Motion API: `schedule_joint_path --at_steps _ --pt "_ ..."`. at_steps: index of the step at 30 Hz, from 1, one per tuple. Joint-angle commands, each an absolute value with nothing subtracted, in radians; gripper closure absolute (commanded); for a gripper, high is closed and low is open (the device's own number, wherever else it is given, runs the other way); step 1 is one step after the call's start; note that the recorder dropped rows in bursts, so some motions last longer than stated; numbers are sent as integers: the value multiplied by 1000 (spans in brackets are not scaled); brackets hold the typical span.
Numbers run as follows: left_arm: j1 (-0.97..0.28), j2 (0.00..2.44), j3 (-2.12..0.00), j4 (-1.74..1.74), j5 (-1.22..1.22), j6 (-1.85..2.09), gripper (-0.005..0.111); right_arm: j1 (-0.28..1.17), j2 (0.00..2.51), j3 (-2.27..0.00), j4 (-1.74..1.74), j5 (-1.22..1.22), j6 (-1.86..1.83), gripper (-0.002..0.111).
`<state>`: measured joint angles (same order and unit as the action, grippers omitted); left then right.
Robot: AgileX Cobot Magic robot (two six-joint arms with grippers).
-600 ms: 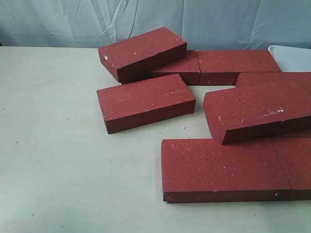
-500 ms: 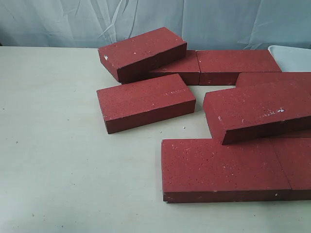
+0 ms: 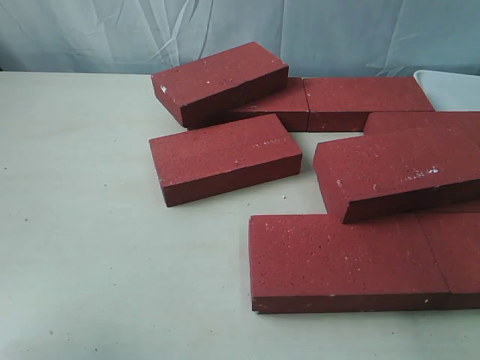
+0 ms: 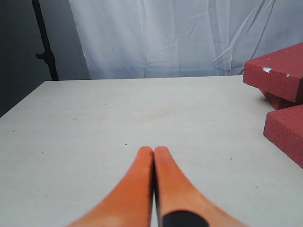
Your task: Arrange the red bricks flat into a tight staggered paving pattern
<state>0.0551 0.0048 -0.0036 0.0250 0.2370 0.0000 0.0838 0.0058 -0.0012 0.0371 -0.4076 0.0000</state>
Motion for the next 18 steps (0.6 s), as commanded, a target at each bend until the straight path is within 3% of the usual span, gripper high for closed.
schedule_joint_path --at_steps 1,8,13,18 --pt "58 0 0 26 239 5 107 82 0 0 41 -430 0 109" --pt "58 0 0 26 239 5 107 82 0 -8 84 -384 0 109" --pt "58 0 0 26 239 5 107 82 64 -241 76 24 -7 109" --pt "58 0 0 26 239 5 107 82 282 -514 76 371 -7 109"
